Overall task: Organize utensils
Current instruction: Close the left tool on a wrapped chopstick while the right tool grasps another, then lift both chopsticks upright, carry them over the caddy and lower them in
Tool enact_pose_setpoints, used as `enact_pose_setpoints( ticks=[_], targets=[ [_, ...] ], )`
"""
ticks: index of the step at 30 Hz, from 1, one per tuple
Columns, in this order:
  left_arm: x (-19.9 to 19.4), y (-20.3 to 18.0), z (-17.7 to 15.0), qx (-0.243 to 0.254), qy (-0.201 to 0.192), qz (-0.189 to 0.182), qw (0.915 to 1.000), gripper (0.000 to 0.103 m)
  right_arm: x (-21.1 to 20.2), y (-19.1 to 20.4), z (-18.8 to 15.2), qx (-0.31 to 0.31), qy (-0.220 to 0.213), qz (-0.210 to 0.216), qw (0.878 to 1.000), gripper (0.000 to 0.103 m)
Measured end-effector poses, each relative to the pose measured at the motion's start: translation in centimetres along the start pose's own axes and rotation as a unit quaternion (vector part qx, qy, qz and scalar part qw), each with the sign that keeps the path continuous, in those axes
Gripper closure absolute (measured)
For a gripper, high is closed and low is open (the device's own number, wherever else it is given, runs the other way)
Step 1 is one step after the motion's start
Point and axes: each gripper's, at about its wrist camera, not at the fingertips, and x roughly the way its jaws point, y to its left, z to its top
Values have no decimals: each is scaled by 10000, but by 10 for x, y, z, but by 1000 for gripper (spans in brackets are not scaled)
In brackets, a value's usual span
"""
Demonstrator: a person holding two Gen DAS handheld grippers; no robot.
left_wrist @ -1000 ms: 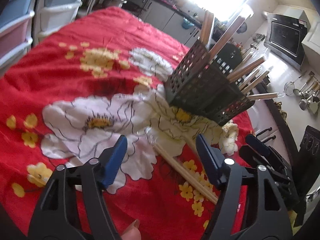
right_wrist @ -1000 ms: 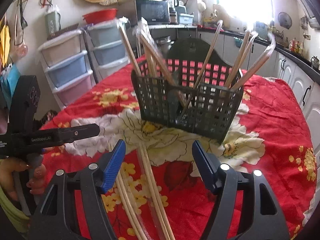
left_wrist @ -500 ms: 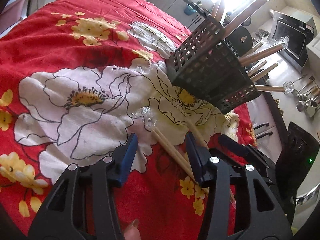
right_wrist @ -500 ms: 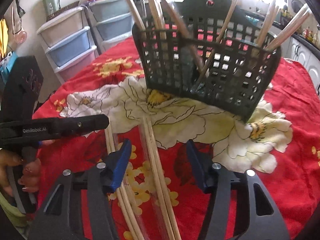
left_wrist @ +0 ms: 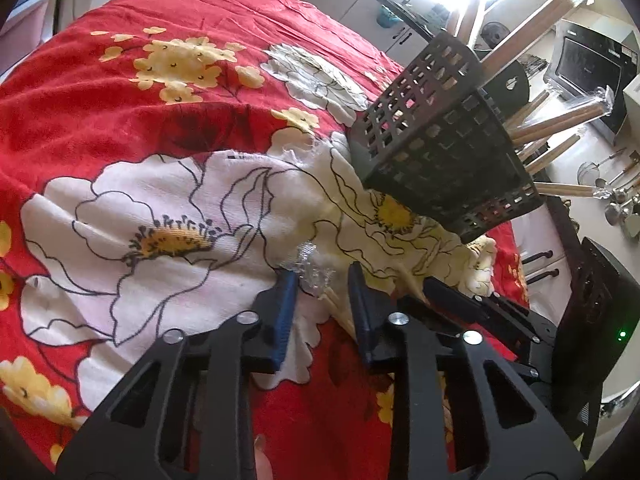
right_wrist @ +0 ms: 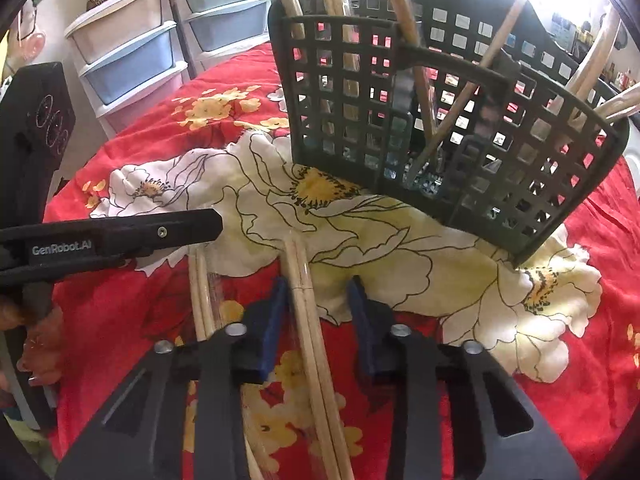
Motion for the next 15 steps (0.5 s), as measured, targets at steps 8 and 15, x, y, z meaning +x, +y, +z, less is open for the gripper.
enact_pose_setpoints(
  ticks=[8, 15],
  targets=[
    [0, 7, 1, -55, 4, -24, 10000, 99, -18, -12, 0, 347, -232, 276, 9987, 96],
    [-15, 6, 3, -103, -152, -359, 9992, 102, -58, -25, 2, 637, -791, 609, 9930, 96]
  ],
)
